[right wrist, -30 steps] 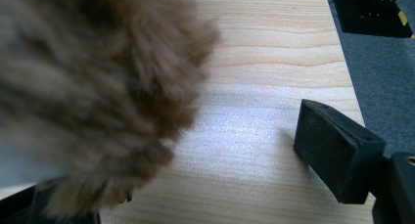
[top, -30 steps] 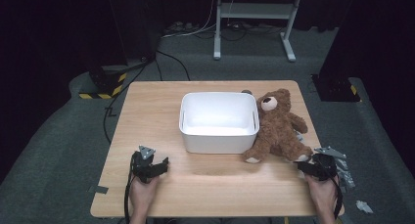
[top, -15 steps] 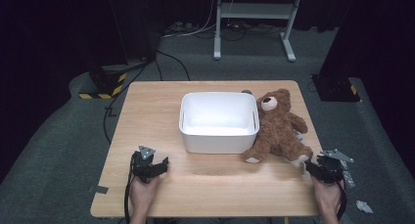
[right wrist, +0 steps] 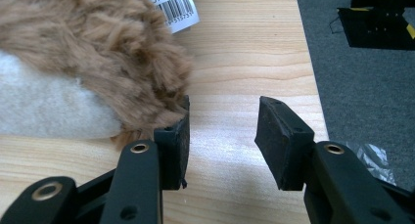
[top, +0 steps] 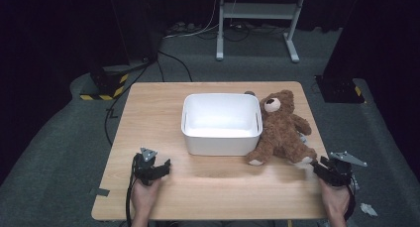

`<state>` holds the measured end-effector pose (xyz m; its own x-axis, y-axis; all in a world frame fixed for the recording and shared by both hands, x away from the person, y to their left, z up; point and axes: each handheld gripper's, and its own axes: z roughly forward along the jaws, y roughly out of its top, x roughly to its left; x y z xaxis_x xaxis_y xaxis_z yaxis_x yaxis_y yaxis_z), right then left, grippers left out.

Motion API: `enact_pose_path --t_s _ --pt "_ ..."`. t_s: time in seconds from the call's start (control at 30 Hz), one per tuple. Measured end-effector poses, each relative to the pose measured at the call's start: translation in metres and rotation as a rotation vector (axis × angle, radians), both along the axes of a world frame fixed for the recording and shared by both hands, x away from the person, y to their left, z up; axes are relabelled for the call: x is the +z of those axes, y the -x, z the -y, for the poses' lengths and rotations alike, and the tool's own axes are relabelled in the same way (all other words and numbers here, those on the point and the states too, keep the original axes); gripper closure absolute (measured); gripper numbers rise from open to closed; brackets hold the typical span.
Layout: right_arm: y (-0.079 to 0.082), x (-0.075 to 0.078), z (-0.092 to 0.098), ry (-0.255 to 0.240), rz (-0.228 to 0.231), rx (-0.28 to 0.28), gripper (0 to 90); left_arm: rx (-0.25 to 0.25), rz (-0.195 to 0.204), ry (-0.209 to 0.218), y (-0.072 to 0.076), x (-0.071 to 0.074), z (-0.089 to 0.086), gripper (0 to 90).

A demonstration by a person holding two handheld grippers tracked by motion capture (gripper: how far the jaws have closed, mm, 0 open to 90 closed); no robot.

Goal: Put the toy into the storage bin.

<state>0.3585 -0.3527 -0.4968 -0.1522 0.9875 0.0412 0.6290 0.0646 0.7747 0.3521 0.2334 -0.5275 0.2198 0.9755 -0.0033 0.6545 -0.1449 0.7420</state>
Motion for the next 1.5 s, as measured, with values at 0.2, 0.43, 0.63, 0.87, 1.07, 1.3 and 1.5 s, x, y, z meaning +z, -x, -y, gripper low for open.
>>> enact_pose_path --t_s 0.2,0.43,0.63,0.87,1.07,1.3,1.5 --pt "0.003 0.005 0.005 0.007 -0.012 -0.013 51.8 -0.001 0.000 0.002 0.000 0.000 0.000 24.9" --pt "0.004 0.014 0.009 -0.037 0.008 -0.012 51.6 0.000 0.000 0.002 0.000 0.000 0.000 25.0" --pt "0.005 0.023 0.012 -0.061 0.031 -0.011 51.3 0.001 0.000 0.001 0.000 0.000 0.000 24.9" --pt "0.006 0.033 0.015 -0.084 0.038 0.003 50.9 0.001 0.000 0.004 0.000 0.000 0.000 24.9" --pt "0.002 0.038 0.014 -0.102 0.035 0.018 50.3 0.000 -0.002 0.000 0.000 0.000 0.000 24.9" --pt "-0.003 0.047 0.011 -0.107 0.043 0.038 48.3 0.000 0.000 -0.002 0.000 0.000 0.000 24.9" --pt "-0.012 0.054 0.007 -0.117 0.045 0.062 45.6 0.000 0.000 0.002 0.000 0.000 0.000 24.9"
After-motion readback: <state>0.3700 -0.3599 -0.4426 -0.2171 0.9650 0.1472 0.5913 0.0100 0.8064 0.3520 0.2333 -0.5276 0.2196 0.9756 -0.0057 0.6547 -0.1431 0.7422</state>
